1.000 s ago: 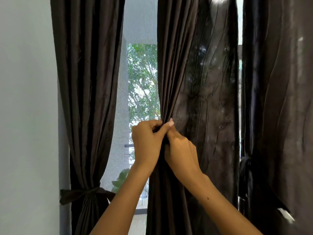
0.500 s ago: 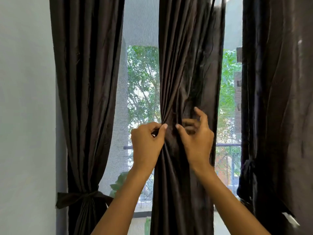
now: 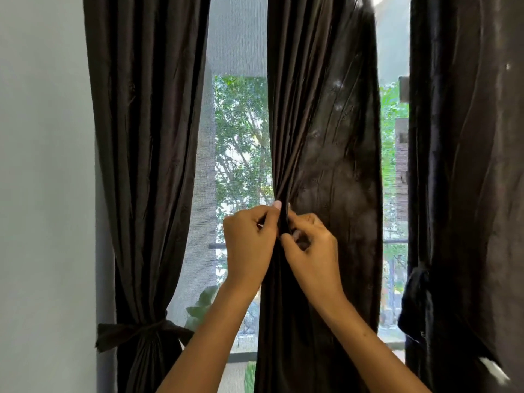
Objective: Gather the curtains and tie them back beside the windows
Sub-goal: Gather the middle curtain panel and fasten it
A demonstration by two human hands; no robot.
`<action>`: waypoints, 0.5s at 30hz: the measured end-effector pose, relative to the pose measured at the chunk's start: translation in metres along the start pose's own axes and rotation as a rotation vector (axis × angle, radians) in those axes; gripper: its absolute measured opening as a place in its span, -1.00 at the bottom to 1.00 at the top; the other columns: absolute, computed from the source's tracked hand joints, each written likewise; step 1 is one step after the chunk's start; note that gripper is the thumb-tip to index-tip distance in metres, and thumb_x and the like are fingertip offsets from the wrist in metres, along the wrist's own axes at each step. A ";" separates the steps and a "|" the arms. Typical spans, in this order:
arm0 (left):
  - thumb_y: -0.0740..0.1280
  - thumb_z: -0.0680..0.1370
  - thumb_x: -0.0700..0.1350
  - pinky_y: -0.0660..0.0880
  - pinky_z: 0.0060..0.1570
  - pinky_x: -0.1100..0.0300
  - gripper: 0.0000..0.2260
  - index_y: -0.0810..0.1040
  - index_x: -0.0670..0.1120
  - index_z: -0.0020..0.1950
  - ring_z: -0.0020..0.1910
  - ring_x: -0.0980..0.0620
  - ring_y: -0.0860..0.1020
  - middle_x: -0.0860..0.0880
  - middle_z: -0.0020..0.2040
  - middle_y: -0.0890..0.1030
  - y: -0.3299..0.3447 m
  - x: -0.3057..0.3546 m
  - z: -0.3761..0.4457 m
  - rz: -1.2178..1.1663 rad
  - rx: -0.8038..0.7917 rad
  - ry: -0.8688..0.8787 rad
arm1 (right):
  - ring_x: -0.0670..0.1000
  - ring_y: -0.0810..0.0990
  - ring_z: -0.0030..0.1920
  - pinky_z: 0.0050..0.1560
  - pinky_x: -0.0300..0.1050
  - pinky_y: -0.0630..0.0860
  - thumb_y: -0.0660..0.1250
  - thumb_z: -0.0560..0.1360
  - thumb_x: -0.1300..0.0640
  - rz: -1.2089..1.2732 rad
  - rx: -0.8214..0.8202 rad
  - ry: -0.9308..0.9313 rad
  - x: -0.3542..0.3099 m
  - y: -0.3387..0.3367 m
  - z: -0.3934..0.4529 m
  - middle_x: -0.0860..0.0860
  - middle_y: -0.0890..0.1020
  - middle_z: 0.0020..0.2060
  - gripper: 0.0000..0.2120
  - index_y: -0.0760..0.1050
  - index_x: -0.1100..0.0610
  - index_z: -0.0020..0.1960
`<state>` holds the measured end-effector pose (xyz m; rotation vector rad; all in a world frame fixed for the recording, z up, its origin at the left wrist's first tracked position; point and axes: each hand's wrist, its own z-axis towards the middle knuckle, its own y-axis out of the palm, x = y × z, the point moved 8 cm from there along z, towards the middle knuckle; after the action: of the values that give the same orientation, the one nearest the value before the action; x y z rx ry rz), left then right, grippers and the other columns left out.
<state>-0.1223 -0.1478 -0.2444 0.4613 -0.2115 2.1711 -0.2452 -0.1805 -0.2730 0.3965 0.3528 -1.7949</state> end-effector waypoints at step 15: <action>0.43 0.47 -0.12 0.51 -0.30 0.02 -0.83 0.65 -0.16 -0.28 -0.41 0.04 0.56 -0.02 -0.43 0.60 0.004 -0.009 0.006 0.075 -0.003 0.001 | -0.05 0.59 0.12 0.20 -0.07 0.50 0.50 0.40 0.10 0.098 0.186 0.276 0.036 -0.037 0.024 0.02 0.59 0.10 -0.32 0.26 0.10 0.42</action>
<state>-0.1193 -0.1583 -0.2425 0.4574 -0.2344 2.2438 -0.2918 -0.2129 -0.2660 0.7844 0.3522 -1.6846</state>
